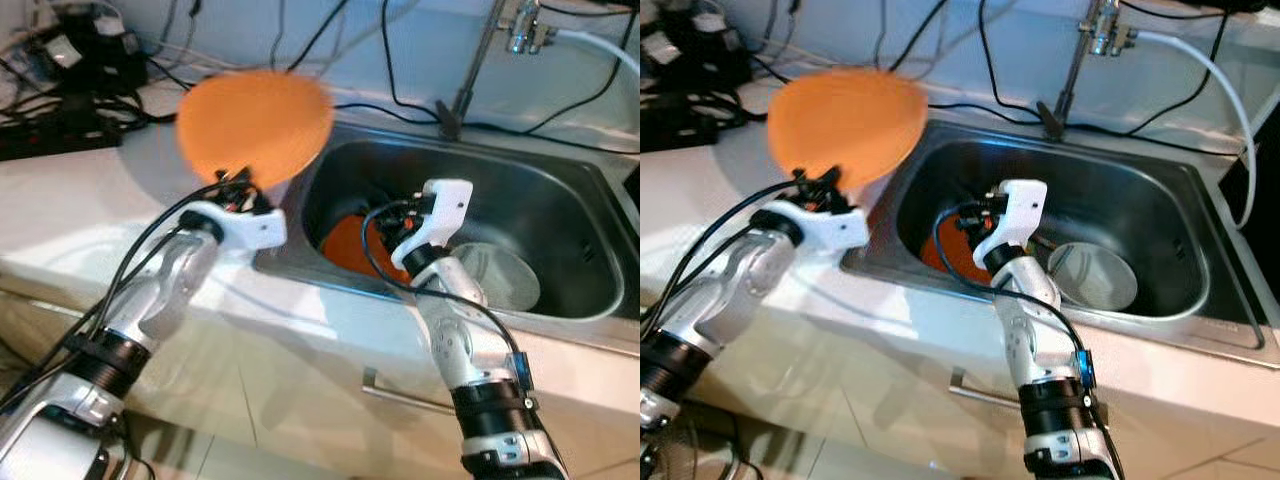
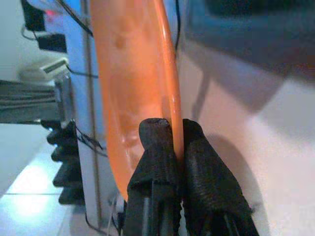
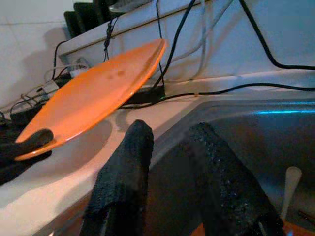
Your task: Kitchen organization
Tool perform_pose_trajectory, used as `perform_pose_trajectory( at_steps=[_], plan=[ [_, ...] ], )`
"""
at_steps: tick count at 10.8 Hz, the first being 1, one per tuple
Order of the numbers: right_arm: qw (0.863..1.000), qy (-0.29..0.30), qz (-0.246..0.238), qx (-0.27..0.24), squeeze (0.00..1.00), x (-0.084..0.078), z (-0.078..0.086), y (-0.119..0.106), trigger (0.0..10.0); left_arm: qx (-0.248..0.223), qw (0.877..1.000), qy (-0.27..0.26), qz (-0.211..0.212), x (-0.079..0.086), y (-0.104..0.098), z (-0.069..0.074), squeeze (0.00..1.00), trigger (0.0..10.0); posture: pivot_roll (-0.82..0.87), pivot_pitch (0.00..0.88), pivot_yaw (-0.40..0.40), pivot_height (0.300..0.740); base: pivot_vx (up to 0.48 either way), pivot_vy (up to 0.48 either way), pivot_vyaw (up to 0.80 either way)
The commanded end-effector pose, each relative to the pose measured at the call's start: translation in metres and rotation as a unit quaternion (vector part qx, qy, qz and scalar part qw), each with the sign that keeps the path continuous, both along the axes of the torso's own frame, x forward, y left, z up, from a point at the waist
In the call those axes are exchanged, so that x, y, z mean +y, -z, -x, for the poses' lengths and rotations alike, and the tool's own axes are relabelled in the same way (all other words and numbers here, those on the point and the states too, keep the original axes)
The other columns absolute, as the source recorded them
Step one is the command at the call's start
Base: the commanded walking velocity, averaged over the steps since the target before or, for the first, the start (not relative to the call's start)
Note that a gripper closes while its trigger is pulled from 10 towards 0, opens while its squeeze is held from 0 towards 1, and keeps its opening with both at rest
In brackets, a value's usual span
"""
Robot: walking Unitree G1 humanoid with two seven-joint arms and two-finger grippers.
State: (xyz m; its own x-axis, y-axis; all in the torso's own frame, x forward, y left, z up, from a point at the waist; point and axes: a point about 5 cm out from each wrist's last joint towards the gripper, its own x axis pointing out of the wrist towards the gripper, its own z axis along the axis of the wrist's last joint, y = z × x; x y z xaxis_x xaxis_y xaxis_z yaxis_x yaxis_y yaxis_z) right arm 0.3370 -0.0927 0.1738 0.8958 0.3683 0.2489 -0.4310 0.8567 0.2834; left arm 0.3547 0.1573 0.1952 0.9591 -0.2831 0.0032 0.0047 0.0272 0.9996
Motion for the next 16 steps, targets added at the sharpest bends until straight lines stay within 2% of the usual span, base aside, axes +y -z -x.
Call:
perform_pose_trajectory(
  at_steps=[1, 4, 5, 6, 7, 10, 16],
  plan=[
    [1.000, 0.000, -0.007, -0.013, 1.00, -0.001, -0.002, -0.010, 10.0, -0.028, 0.999, 0.013, 0.014, -0.006, -0.012, 0.003, 0.00, 10.0, 0.24, 0.022, -0.057, 0.740, 0.000, 0.000, 0.00],
    [0.999, -0.017, -0.050, -0.013, 1.00, 0.004, -0.004, -0.022, 10.0, -0.028, 0.999, 0.021, 0.010, -0.011, -0.013, 0.005, 0.00, 10.0, 0.24, 0.016, -0.056, 0.740, 0.000, 0.000, 0.00],
    [0.995, -0.023, -0.097, -0.003, 1.00, 0.005, -0.006, -0.029, 10.0, -0.029, 0.999, 0.027, 0.010, -0.015, -0.014, 0.007, 0.00, 10.0, 0.24, 0.010, -0.057, 0.740, 0.000, 0.000, 0.00],
    [0.992, -0.032, -0.120, 0.002, 0.87, 0.008, -0.006, -0.033, 10.0, -0.029, 0.999, 0.037, 0.011, -0.020, -0.013, 0.009, 0.00, 10.0, 0.25, 0.006, -0.058, 0.740, 0.000, 0.000, 0.00],
    [0.990, -0.041, -0.137, 0.007, 0.00, 0.010, -0.007, -0.036, 10.0, -0.028, 0.998, 0.049, 0.012, -0.025, -0.013, 0.011, 0.00, 10.0, 0.25, 0.001, -0.059, 0.740, 0.000, 0.000, 0.00],
    [0.985, -0.051, -0.161, 0.025, 0.00, 0.015, -0.009, -0.038, 10.0, -0.027, 0.997, 0.076, 0.016, -0.040, -0.011, 0.017, 0.00, 10.0, 0.25, 0.000, -0.061, 0.740, 0.000, 0.000, 0.00],
    [0.985, -0.050, -0.158, 0.042, 0.00, 0.017, -0.011, -0.034, 10.0, -0.042, 0.992, 0.117, 0.026, -0.056, -0.014, 0.027, 0.00, 10.0, 0.26, 0.000, -0.066, 0.740, 0.000, 0.000, 0.00]
  ],
)
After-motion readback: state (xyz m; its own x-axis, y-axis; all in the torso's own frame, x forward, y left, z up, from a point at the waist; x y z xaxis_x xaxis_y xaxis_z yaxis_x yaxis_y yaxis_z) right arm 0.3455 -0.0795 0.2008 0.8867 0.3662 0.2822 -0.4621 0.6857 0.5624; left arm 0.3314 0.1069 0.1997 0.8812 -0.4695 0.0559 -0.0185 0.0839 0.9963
